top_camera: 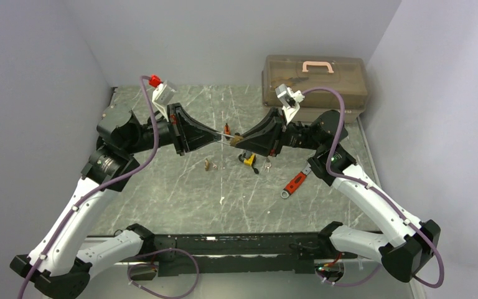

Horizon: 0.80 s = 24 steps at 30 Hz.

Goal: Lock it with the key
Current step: Lock the lock.

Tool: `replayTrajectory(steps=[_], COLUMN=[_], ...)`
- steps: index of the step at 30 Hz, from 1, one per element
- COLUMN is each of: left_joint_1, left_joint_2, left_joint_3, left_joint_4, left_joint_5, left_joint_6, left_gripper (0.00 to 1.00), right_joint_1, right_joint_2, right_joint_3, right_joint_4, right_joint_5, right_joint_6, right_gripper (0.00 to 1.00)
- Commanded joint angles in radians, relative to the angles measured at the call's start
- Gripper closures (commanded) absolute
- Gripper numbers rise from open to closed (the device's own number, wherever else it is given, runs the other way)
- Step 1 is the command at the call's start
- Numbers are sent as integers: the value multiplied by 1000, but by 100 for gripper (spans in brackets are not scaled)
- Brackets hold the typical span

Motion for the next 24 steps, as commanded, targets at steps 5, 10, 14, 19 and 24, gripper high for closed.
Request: replayTrajectory(steps=[5, 10, 14, 19, 24], left_joint_1=[6, 7, 8, 10, 10], left_joint_2=[-5, -4, -14, -26, -41], left_joint_3=[1, 28, 46, 63, 71], left_joint_4=[41, -54, -109, -134, -129], left_joint_5=[21, 32, 38, 49, 82], left_joint_6=[8, 77, 123, 146, 167], left_gripper=[100, 89, 75, 74, 69], right_joint_1=[-3, -3, -3, -5, -3], right_joint_2=[-4, -11, -15, -16, -18], right_joint_3=[41, 39, 33, 30, 20], right_joint_4=[77, 86, 92, 87, 69], right_joint_5=[-27, -40, -49, -70, -79], right_joint_6=[45, 71, 82, 86, 82], right_gripper=[97, 100, 100, 100, 100])
